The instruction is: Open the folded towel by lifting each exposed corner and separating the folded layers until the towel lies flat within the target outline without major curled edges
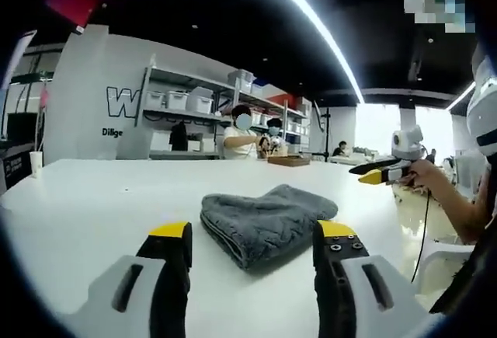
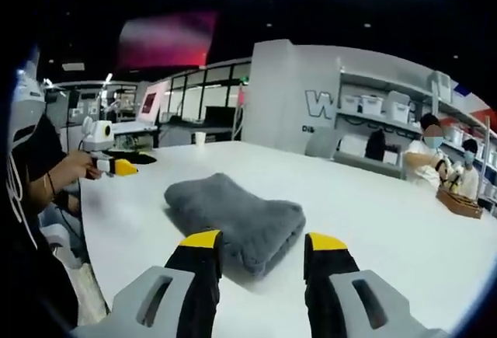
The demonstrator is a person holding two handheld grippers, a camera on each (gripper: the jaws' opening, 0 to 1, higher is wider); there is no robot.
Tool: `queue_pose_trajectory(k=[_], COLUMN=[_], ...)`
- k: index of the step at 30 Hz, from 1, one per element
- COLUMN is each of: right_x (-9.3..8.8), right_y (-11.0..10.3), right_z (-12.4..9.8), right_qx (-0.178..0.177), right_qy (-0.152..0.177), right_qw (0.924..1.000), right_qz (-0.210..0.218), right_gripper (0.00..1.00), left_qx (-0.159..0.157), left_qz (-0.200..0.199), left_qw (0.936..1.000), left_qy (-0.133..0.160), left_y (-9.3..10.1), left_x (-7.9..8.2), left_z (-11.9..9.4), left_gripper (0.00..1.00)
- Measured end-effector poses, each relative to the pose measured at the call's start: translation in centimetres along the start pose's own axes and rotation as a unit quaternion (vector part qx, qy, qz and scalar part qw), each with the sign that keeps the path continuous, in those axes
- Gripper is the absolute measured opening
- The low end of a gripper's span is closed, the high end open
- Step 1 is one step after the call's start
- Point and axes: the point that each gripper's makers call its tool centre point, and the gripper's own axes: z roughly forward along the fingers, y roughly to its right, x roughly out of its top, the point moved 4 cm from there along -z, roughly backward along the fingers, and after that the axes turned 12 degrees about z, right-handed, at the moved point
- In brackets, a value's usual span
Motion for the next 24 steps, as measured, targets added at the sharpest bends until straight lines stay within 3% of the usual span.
queue_pose_trajectory(k=[4,12,15,24], right_x=[-0.5,-0.2,-0.7,-2.3], right_y=[0.1,0.6,1.0,1.5], right_z=[0.9,1.9,2.4,4.1], right_qx=[0.019,0.023,0.017,0.01], right_qy=[-0.017,-0.012,-0.012,-0.027], right_qw=[0.999,0.998,0.9972,0.9957], right_qz=[0.038,0.057,0.071,0.088], right_gripper=[0.37,0.38,0.38,0.37], left_qx=[-0.012,-0.016,-0.003,-0.012], left_qz=[-0.008,-0.044,-0.006,-0.033], left_qw=[0.9999,0.9988,0.9993,0.9988], left_qy=[-0.007,-0.014,-0.036,-0.034], left_y=[0.1,-0.8,-1.3,-1.2], left_x=[-0.4,-1.1,-1.7,-2.1], left_z=[0.9,1.8,2.0,3.2], left_gripper=[0.6,0.55,0.54,0.54])
